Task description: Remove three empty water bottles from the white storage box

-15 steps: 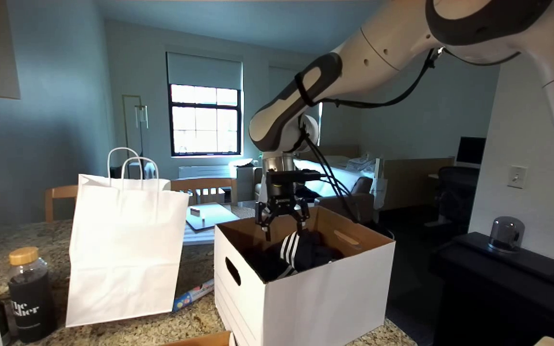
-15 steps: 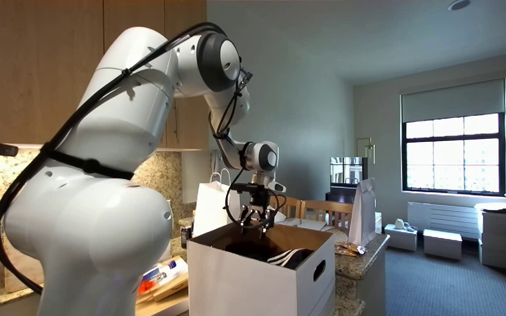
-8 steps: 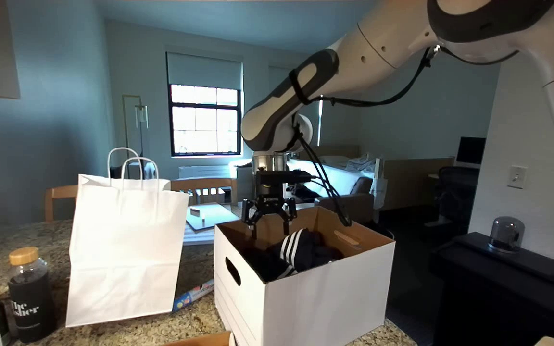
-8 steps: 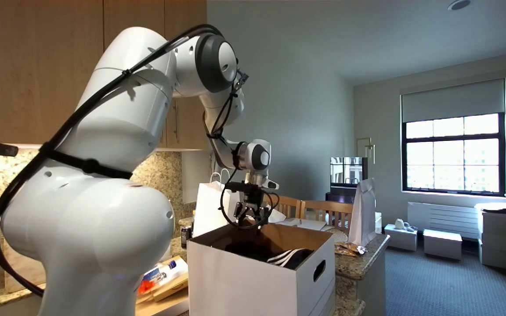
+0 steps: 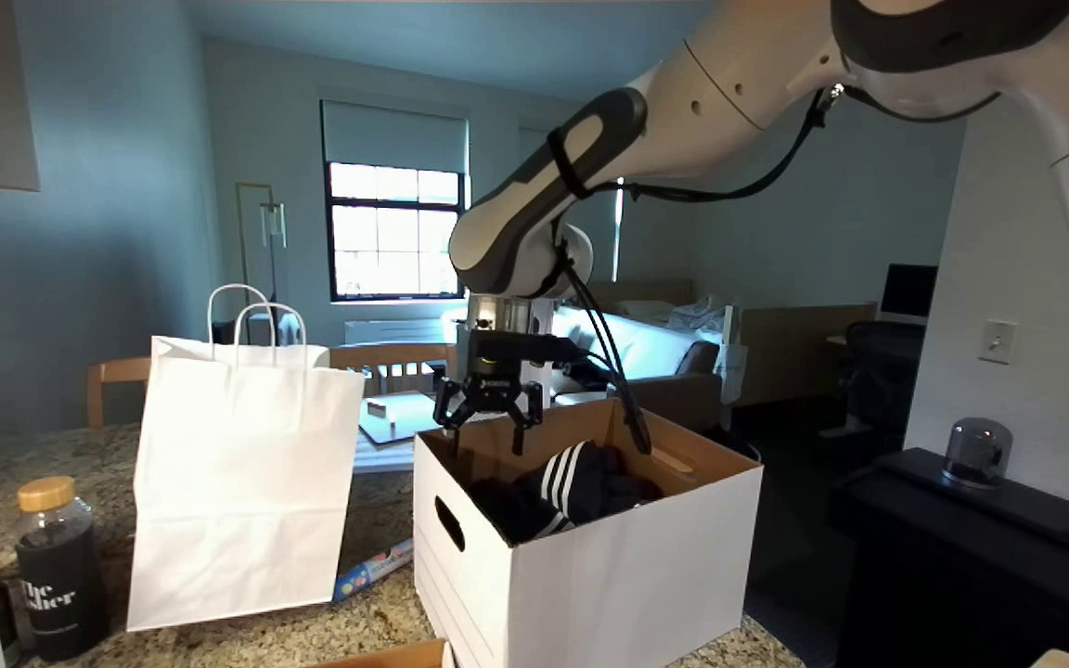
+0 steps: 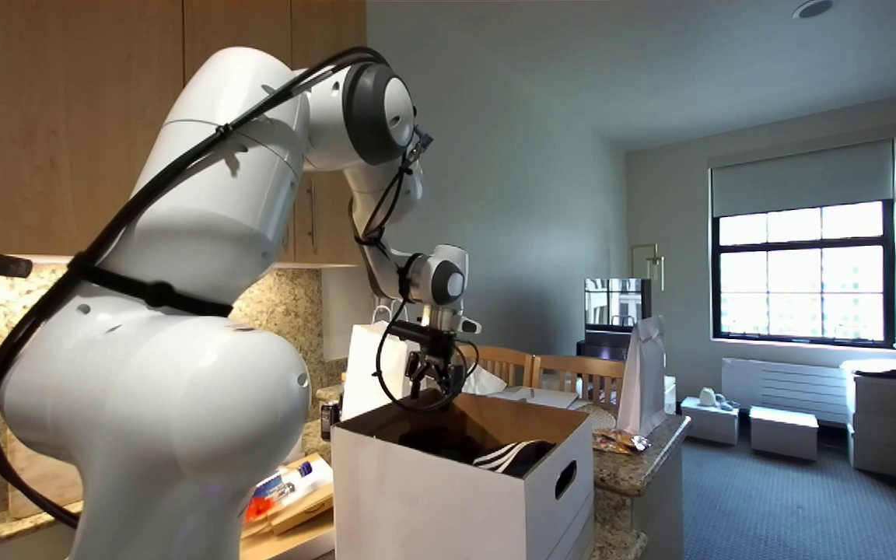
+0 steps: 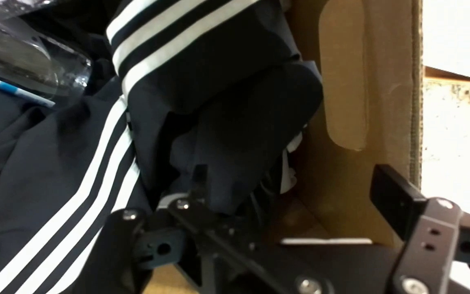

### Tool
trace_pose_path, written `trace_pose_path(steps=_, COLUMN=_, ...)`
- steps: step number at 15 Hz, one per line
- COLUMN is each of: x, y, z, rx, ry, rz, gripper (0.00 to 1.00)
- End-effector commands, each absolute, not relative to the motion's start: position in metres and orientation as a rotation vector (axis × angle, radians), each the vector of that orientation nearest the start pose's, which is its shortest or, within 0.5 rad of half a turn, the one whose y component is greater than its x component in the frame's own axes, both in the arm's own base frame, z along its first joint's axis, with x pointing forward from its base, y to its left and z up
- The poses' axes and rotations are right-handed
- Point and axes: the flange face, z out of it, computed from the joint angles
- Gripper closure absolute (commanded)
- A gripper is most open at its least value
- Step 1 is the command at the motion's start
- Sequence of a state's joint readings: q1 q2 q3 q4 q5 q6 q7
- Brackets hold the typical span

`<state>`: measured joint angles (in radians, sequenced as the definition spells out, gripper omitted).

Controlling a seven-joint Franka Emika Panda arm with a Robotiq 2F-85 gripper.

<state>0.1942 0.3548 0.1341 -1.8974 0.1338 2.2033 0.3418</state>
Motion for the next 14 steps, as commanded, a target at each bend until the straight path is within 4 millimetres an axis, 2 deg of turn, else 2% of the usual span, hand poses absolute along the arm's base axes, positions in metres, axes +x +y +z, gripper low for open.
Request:
trace_pose_path(steps=1, x=0.576, y=0.197, z=0.321, rx=-2.959, ry=0.146, rz=0.078, gripper=0.0)
trace_pose_path(steps=5, x=0.576, y=0.195, z=0.327, rx=-2.938, ry=0.165, rz=0.062, gripper=0.0)
trace_pose_path(steps=9, x=0.575, y=0.181, z=0.344, rx=-2.942, ry=0.124, rz=0.086, gripper=0.0)
trace_pose_path(steps=11, x=0.576, y=0.171, z=0.351, rx=-2.945, ry=0.122, rz=0.097, gripper=0.0)
trace_pose_path(steps=14, x=0.573, y=0.15, z=0.351, rx=-2.965, ry=0.139, rz=0.226, gripper=0.0)
